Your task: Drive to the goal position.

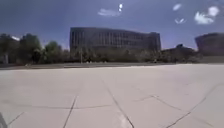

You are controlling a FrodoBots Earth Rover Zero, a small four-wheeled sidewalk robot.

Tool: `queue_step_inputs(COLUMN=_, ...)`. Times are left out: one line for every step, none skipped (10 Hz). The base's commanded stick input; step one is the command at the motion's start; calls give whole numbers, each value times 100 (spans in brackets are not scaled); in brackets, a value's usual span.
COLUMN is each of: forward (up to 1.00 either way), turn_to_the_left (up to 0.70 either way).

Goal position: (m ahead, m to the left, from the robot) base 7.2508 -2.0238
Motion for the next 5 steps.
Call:
queue_step_inputs(forward=50, turn_to_the_left=-50)
queue_step_inputs(forward=50, turn_to_the_left=-50)
queue_step_inputs(forward=50, turn_to_the_left=-50)
queue_step_inputs(forward=50, turn_to_the_left=-50)
queue_step_inputs(forward=50, turn_to_the_left=-50)
